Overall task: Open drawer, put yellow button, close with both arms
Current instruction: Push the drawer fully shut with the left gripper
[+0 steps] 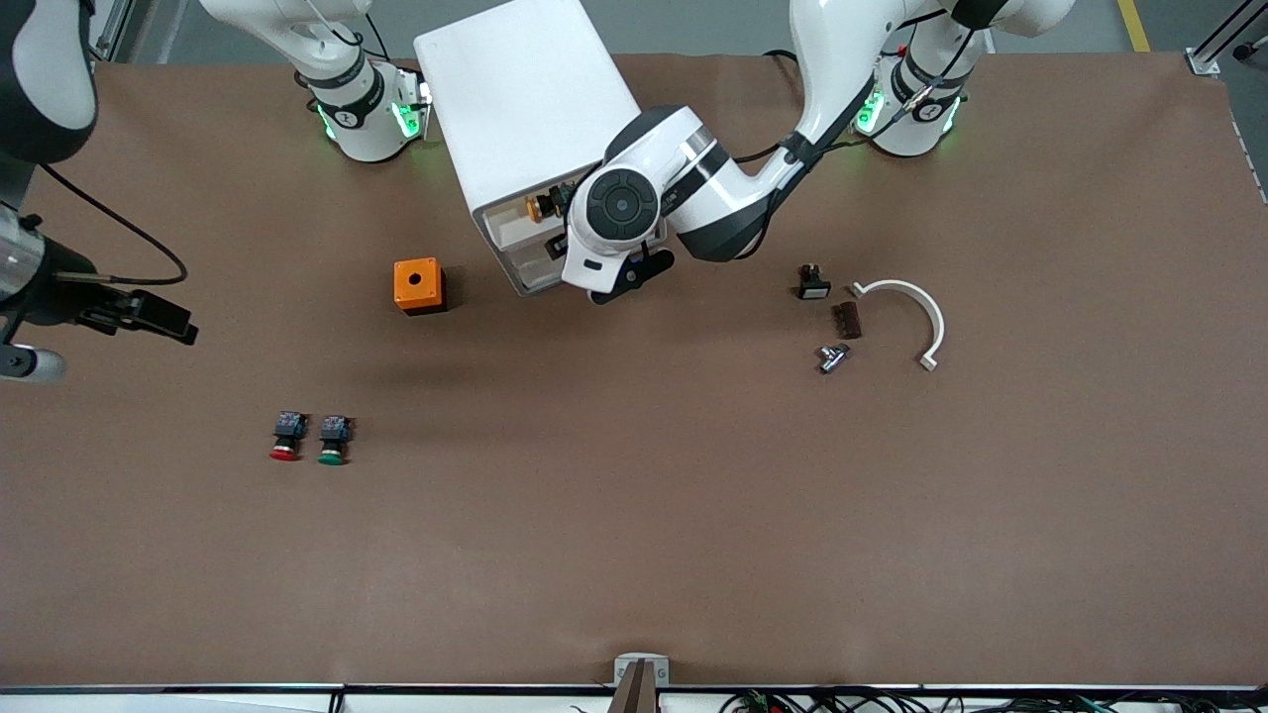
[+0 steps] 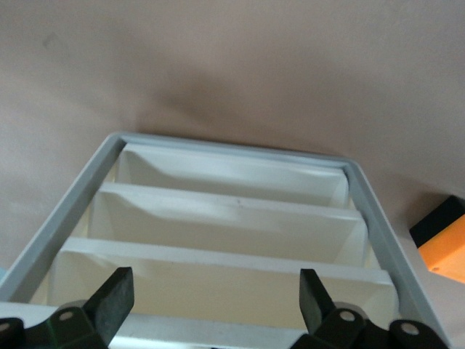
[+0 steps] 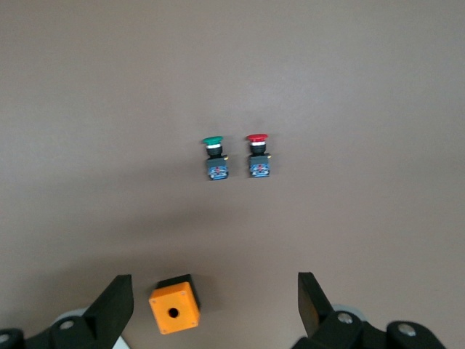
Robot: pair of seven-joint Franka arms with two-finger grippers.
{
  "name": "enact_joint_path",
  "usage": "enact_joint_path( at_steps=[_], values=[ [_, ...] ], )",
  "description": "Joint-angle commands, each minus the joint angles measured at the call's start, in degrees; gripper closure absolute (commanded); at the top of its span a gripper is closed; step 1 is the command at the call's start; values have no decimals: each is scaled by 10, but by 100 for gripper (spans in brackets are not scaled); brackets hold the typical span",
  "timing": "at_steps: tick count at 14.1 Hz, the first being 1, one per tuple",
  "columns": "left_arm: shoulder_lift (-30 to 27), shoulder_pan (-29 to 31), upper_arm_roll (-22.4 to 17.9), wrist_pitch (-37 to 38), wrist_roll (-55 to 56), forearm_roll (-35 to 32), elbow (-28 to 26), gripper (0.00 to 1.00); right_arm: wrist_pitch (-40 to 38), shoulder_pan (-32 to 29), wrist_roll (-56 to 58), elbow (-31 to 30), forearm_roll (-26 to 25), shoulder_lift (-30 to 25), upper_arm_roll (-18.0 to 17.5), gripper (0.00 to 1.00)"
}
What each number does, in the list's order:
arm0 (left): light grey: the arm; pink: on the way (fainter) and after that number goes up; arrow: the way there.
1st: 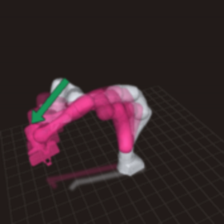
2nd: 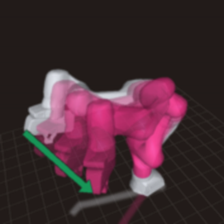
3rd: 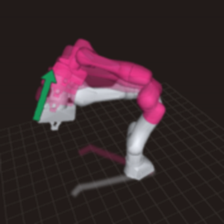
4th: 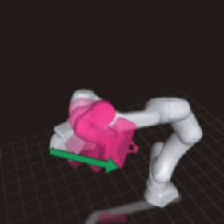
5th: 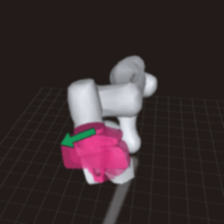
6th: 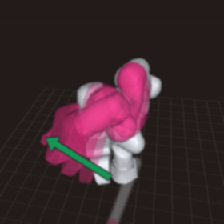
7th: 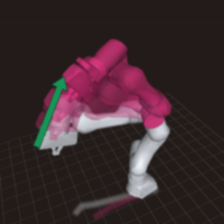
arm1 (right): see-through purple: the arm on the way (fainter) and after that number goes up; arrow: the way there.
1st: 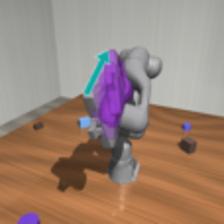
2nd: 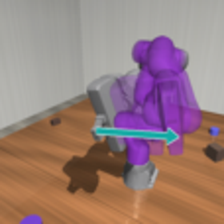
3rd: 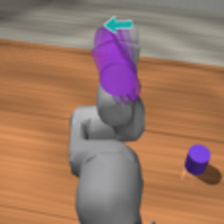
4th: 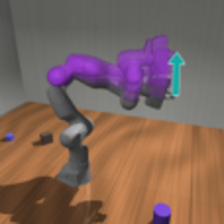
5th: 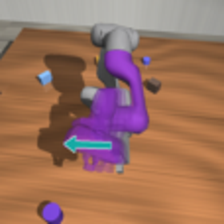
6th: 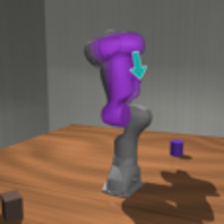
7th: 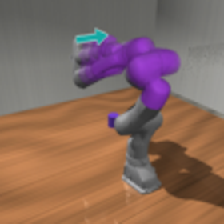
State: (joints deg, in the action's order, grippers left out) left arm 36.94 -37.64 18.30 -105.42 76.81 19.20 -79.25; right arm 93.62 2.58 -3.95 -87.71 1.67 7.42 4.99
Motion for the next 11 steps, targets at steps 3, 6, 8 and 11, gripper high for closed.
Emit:
enact_joint_path(
  at_steps=[3, 6, 8, 11],
  values=[
    [7, -17, 2, -5, 19, 51, -6, 0, 0, -15, 56, -15, -11, -46, -11, 0],
    [6, -17, 2, -5, 18, 57, -10, 0, 1, -30, 80, -15, -11, -72, -10, 0],
    [5, -12, 1, -5, 11, 51, -9, 0, -1, -36, 92, -16, -11, -80, -10, 0],
    [-8, 11, -11, -3, 14, 33, -5, 0, -8, -38, 93, -16, -11, -91, -10, 0]
  ],
)
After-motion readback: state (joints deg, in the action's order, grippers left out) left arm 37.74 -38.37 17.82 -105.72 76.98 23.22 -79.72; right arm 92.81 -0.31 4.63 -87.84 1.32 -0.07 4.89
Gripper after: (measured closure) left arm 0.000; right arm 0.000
